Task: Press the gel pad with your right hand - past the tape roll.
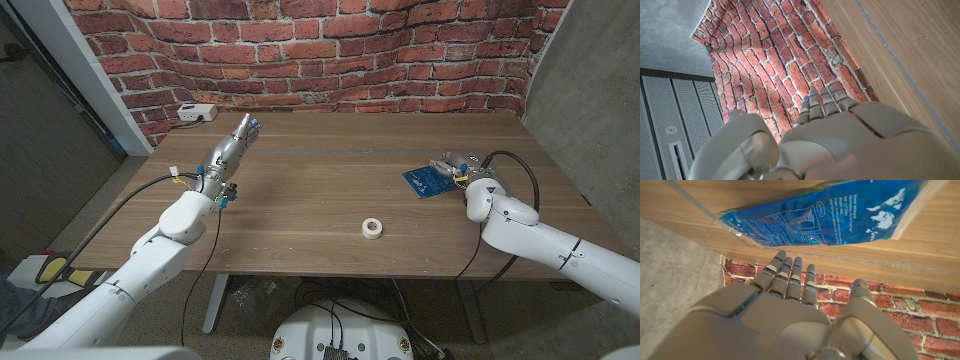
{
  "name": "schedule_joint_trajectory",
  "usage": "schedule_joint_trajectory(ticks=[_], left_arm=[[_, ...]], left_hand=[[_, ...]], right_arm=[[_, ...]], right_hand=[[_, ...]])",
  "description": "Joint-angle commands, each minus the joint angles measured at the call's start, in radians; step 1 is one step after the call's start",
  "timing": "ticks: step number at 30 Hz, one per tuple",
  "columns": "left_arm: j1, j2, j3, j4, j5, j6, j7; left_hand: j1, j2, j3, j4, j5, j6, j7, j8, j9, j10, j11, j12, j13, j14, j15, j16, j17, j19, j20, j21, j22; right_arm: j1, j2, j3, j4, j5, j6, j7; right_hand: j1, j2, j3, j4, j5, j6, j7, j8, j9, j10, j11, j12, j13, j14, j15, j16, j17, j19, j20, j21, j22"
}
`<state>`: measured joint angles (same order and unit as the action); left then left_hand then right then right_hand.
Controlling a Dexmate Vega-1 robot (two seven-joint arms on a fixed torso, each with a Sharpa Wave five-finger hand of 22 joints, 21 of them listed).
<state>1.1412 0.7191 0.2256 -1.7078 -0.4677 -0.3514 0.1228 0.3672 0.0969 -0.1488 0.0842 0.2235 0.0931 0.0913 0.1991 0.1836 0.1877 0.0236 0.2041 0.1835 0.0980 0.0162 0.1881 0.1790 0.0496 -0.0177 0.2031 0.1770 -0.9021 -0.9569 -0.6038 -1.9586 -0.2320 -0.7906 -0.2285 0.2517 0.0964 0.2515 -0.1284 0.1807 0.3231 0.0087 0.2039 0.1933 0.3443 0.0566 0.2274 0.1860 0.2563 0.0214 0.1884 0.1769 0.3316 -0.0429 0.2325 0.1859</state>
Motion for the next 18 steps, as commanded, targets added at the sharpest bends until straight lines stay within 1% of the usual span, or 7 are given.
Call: schedule_joint_trajectory(ticks=[1,4,8,11,16,18], left_arm=[[0.004,-0.005,-0.001,-0.002,0.003,-0.002,0.005],[0.003,-0.007,0.001,-0.001,0.002,-0.001,0.005],[0.002,-0.009,0.003,0.000,0.003,-0.003,0.004],[0.002,-0.011,0.003,0.001,0.006,-0.006,0.006],[0.003,-0.012,0.002,0.000,0.007,-0.010,0.007],[0.004,-0.012,0.002,0.000,0.006,-0.009,0.007]], left_hand=[[0.005,0.001,-0.005,0.000,-0.001,0.004,-0.001,-0.002,0.002,0.002,0.001,-0.003,0.004,0.005,-0.004,-0.001,0.002,0.003,0.008,-0.003,0.002],[0.005,0.001,-0.006,0.000,-0.001,0.005,-0.002,-0.002,0.002,0.004,-0.001,-0.003,0.004,0.005,-0.004,-0.001,0.002,0.003,0.008,-0.003,0.003],[0.006,0.002,-0.006,0.000,-0.001,0.006,-0.001,-0.001,0.002,0.003,-0.003,-0.003,0.004,0.005,-0.004,-0.001,0.002,0.003,0.009,-0.003,0.003],[0.007,0.002,-0.006,0.000,-0.001,0.004,-0.004,-0.003,0.002,0.004,-0.003,-0.003,0.004,0.005,-0.004,-0.001,0.002,0.002,0.009,-0.003,0.003],[0.007,0.002,-0.007,0.000,-0.002,0.003,-0.006,-0.003,0.002,0.005,-0.001,-0.003,0.004,0.005,-0.004,-0.001,0.002,0.003,0.009,-0.003,0.003],[0.007,0.003,-0.007,0.000,-0.002,0.004,-0.006,-0.002,0.002,0.004,-0.001,-0.003,0.004,0.006,-0.005,-0.001,0.002,0.003,0.009,-0.003,0.003]], right_arm=[[-0.112,0.030,0.138,0.022,0.118,0.203,-0.148],[-0.119,0.031,0.148,0.025,0.122,0.236,-0.164],[-0.122,0.035,0.158,0.030,0.128,0.272,-0.177],[-0.134,0.048,0.180,0.049,0.159,0.333,-0.188],[-0.161,0.077,0.225,0.105,0.239,0.488,-0.192],[-0.168,0.087,0.236,0.117,0.256,0.528,-0.198]], right_hand=[[0.012,0.002,0.010,-0.004,-0.002,-0.006,-0.006,-0.003,0.002,0.010,0.001,0.003,0.000,0.007,0.004,-0.001,0.003,0.008,-0.003,-0.003,0.001],[0.013,0.002,0.011,-0.004,-0.002,-0.010,-0.006,-0.004,0.002,0.011,-0.001,0.003,0.000,0.007,0.004,-0.001,0.003,0.008,-0.003,-0.004,0.001],[0.015,0.003,0.012,-0.005,-0.001,-0.013,-0.006,-0.005,0.002,0.012,0.003,0.003,0.000,0.008,0.005,-0.001,0.003,0.009,-0.003,-0.004,0.001],[0.017,0.004,0.013,-0.006,-0.001,-0.012,-0.005,-0.005,0.002,0.013,0.004,0.003,0.000,0.009,0.006,-0.002,0.003,0.009,-0.003,-0.004,0.001],[0.021,0.004,0.015,-0.008,-0.001,-0.013,-0.005,-0.005,0.002,0.015,0.009,0.003,0.000,0.017,0.007,0.000,0.003,0.016,-0.004,-0.003,0.001],[0.022,0.004,0.016,-0.008,-0.001,-0.012,-0.004,-0.005,0.002,0.016,0.010,0.003,0.000,0.020,0.008,0.001,0.003,0.018,-0.004,-0.002,0.001]])
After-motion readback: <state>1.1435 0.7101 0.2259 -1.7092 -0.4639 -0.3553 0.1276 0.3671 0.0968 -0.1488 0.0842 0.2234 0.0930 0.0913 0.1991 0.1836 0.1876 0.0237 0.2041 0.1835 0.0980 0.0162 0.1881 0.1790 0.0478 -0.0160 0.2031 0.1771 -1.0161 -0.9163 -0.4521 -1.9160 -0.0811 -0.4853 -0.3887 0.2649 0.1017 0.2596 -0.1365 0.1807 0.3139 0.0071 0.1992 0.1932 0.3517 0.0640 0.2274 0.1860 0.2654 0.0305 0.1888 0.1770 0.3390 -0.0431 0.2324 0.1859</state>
